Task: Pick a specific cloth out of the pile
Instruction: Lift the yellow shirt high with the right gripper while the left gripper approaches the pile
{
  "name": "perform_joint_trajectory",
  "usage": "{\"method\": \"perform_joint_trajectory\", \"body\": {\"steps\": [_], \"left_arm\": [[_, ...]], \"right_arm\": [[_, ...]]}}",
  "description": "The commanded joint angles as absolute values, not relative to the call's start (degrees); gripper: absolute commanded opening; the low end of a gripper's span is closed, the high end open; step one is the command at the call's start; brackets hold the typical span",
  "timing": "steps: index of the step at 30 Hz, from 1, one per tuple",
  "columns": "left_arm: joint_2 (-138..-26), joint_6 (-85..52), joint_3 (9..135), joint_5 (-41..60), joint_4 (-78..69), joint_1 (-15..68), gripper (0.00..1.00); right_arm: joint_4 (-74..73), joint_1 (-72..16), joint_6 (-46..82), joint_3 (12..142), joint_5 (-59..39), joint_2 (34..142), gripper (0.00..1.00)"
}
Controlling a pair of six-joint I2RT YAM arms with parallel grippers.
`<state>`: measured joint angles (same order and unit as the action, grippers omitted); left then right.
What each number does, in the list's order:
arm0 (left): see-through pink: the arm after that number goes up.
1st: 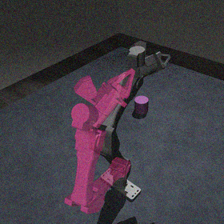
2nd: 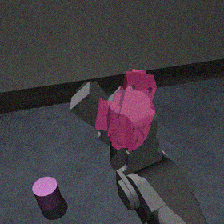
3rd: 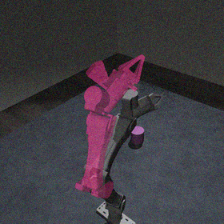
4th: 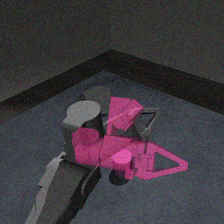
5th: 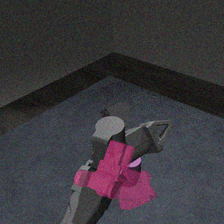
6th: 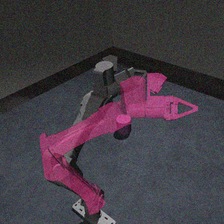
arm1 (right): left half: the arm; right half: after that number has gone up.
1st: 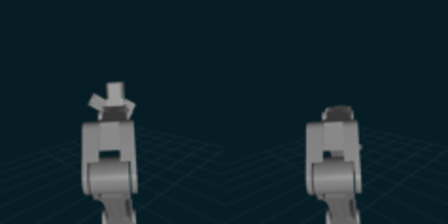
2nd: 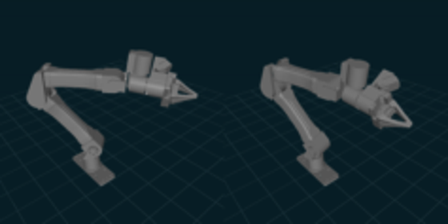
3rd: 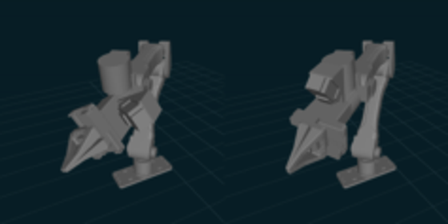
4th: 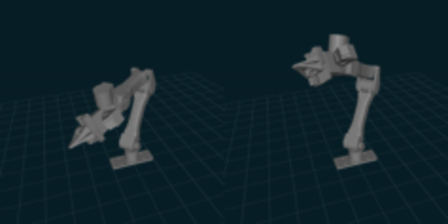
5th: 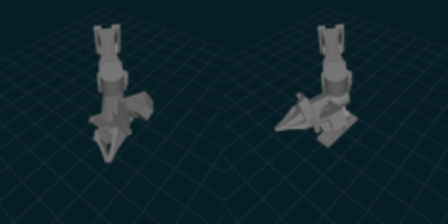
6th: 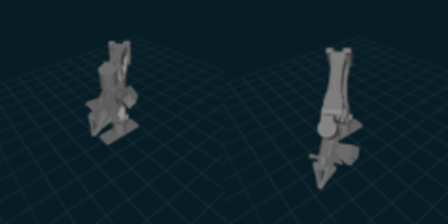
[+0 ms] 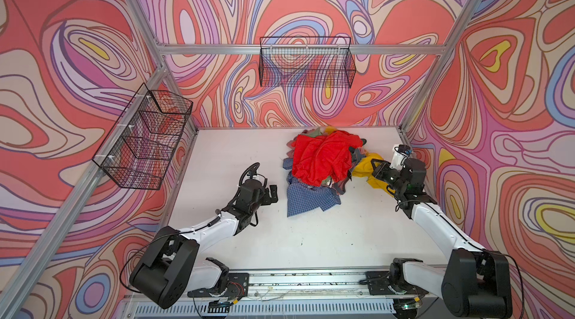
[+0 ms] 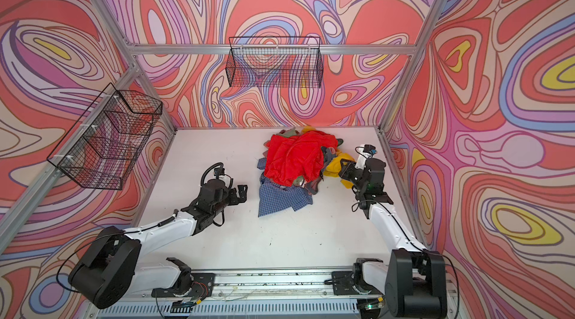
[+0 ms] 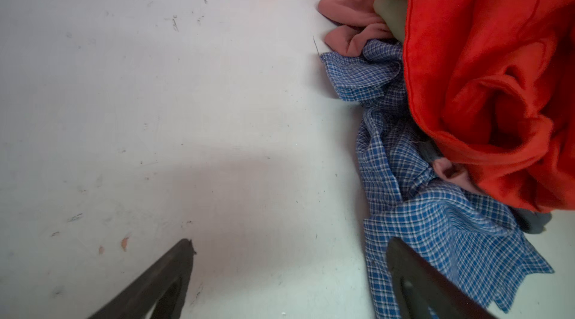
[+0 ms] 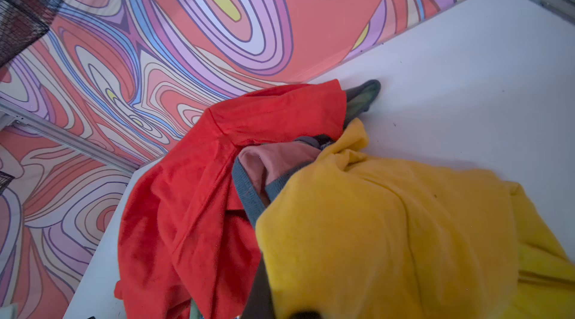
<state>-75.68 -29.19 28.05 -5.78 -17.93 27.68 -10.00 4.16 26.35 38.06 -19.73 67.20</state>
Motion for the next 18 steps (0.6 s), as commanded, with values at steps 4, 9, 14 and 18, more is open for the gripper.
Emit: {"method": "perform_joint_trajectory", "body": {"steps": [4, 9, 14, 18], "left_arm": [[-79.9, -30.5, 32.9, -6.3, -17.4, 30.5, 0.99], [-82.6, -31.3, 34.7, -6.4, -17.7, 32.3, 0.99], [-86.2, -32.4, 37.4, -6.3, -17.1, 34.3, 0.98], [-89.3, -32.7, 40.3, -6.5, -16.4, 36.0, 0.98]], "right_arm": [[-6.3, 4.3, 24.9, 46.4, -24.5, 65.4, 0.0], [-4.5, 4.4, 25.2, 50.3, -25.3, 64.4, 0.0], [-2.6, 4.3, 25.3, 53.6, -24.7, 64.1, 0.0], [0.9, 4.3, 25.4, 57.9, -23.0, 65.6, 0.0]]}}
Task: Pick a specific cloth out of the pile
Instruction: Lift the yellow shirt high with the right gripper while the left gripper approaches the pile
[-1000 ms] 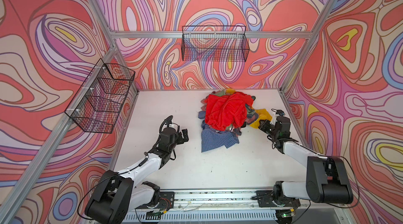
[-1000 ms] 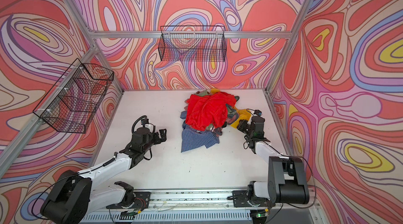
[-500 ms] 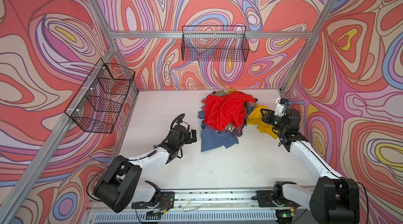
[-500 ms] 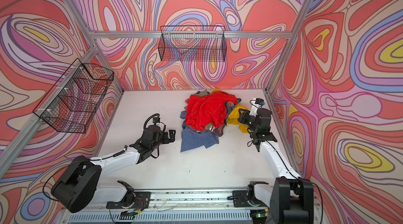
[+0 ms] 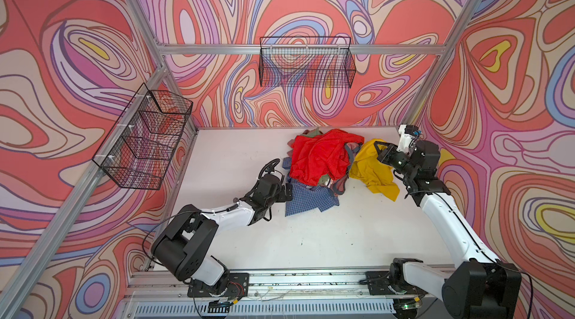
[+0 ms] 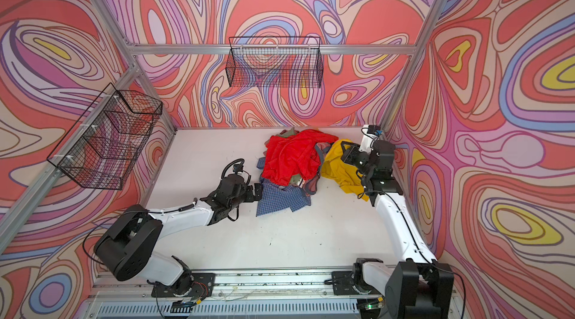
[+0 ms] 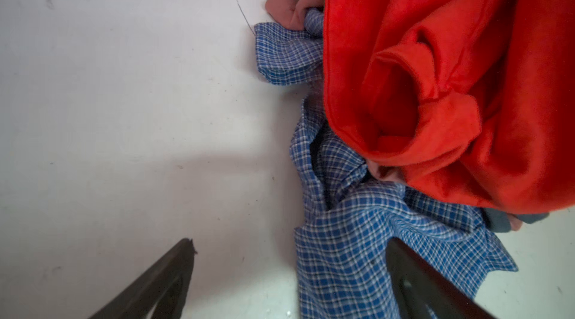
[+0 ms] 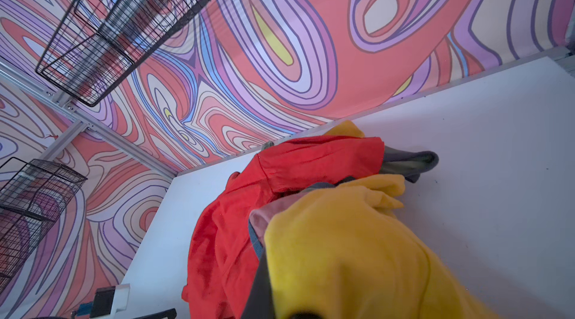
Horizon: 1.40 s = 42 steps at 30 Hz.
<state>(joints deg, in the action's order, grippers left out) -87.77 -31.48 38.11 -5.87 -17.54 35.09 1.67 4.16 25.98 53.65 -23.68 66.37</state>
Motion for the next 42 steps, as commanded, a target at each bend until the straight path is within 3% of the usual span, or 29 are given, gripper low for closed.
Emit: {"method": "perform_joint_trajectory", "body": {"steps": [1, 42], "left_arm": [[-90.1, -32.9, 40.8, -6.6, -16.3, 36.3, 0.98], [-107.1, -36.2, 57.0, -8.8, -7.2, 39.0, 0.99]], "right_arm": [[1.9, 4.3, 25.5, 59.1, -22.7, 66.0, 0.0], [13.4, 4.3, 26.9, 92.7, -23.1, 72.8, 0.0]]}}
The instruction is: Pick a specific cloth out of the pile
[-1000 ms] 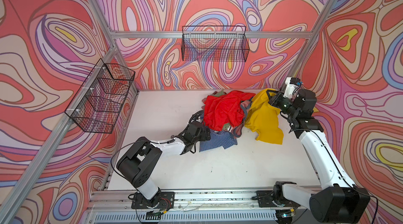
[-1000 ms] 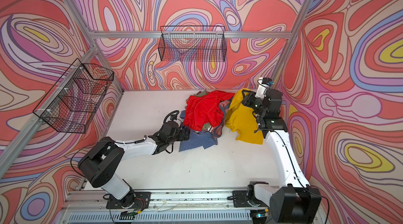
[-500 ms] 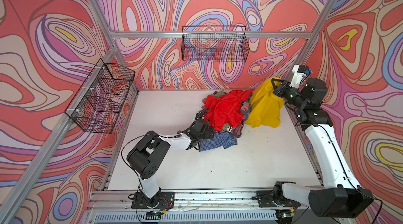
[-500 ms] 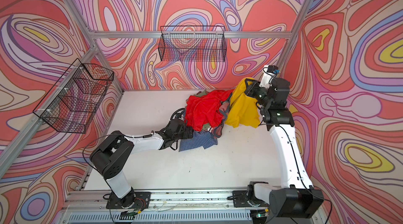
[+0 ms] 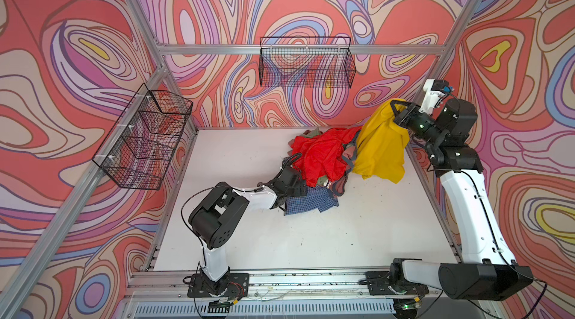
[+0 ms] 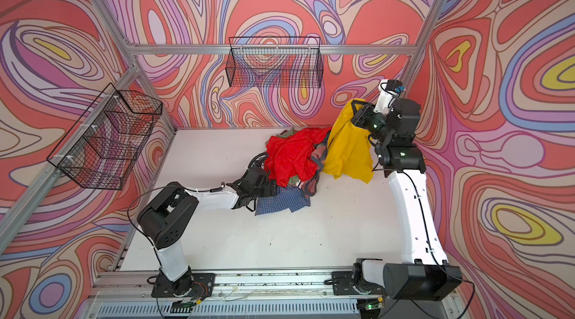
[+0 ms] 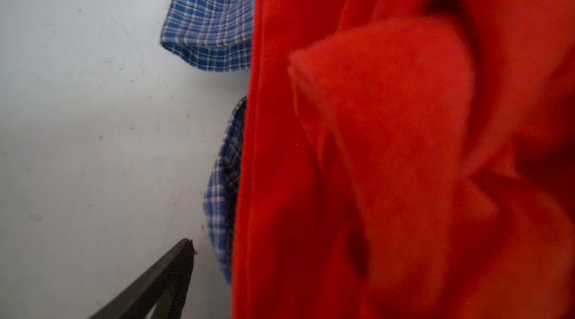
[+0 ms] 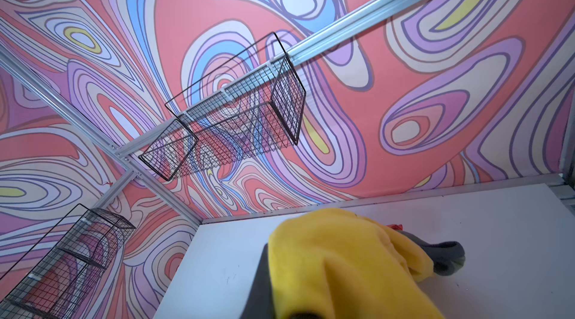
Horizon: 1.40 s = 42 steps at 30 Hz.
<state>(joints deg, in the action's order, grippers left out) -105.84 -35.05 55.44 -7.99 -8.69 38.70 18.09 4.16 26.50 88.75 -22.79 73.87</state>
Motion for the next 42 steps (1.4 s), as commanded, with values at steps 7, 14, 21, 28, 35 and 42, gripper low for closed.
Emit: {"method": "perform_joint_trajectory", "body": {"steps": [7, 14, 21, 28, 35, 42], "left_arm": [[-108.1, -36.2, 58.4, -9.2, -5.6, 39.1, 0.99], [-109.0, -36.3, 59.5, -9.2, -4.8, 39.1, 0.99], [-109.7, -36.0, 60.4, -9.0, -4.1, 39.1, 0.99], [-110.2, -36.0, 61.1, -8.6, -3.9, 39.1, 0.99], [-108.6, -35.3, 60.7, -9.1, -4.0, 39.4, 0.99], [-104.1, -34.6, 58.3, -10.6, -4.6, 39.6, 0.99]], "right_arm": [[13.2, 4.3, 28.5, 98.4, -22.9, 74.1, 0.0], [12.3, 4.3, 31.7, 103.3, -26.2, 76.4, 0.0], [14.5, 4.3, 30.9, 109.3, -26.1, 75.9, 0.0], [16.9, 4.4, 30.7, 113.4, -26.1, 74.5, 0.0], [14.5, 4.3, 34.4, 102.4, -28.8, 72.0, 0.0], [10.0, 4.3, 36.5, 81.1, -32.2, 66.0, 0.0]]}}
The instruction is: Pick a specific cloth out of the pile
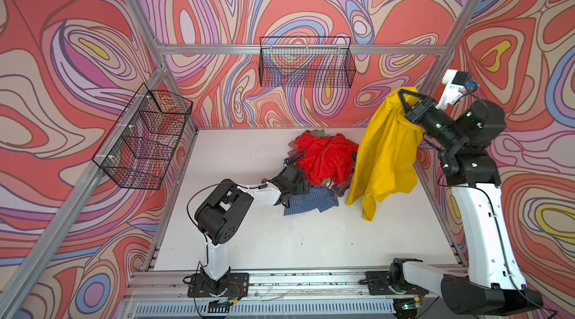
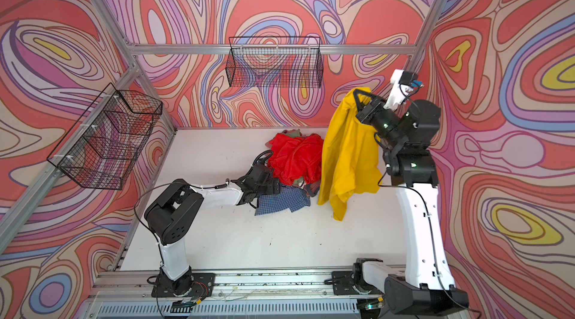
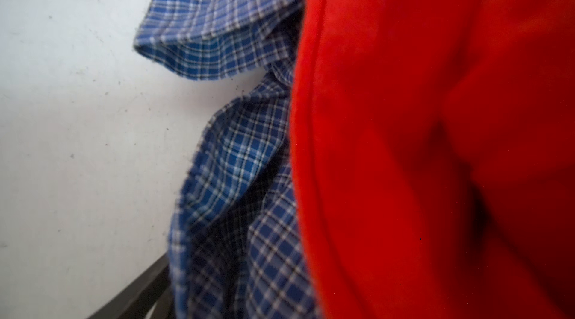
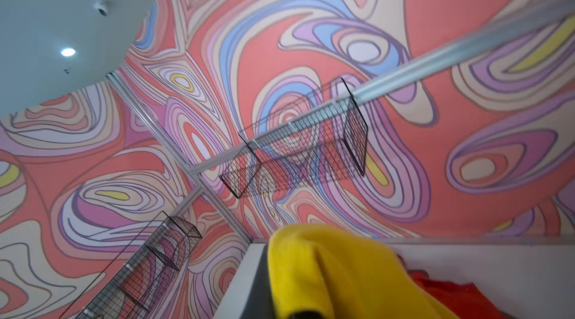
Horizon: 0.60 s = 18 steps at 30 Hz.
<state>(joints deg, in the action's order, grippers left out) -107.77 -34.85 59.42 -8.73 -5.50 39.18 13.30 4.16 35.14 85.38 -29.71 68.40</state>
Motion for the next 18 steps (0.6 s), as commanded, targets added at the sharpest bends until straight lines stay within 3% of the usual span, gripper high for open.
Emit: {"method": "perform_joint_trajectory", "body": {"steps": [1, 13, 18], "left_arm": [[-103.1, -34.7, 57.6, -11.0, -4.9, 39.6, 1.0], [-89.7, -30.5, 49.7, -15.0, -6.7, 39.7, 1.0], [-85.7, -23.2, 48.5, -16.1, -5.3, 42.7, 1.0]], "right_arm": [[9.7, 4.3, 36.4, 77.7, -32.3, 65.0, 0.0], [7.3, 4.0, 41.6, 40.8, -31.1, 50.9, 0.0], [8.7, 3.9, 41.5, 34.0, -28.4, 48.6, 0.0]]}}
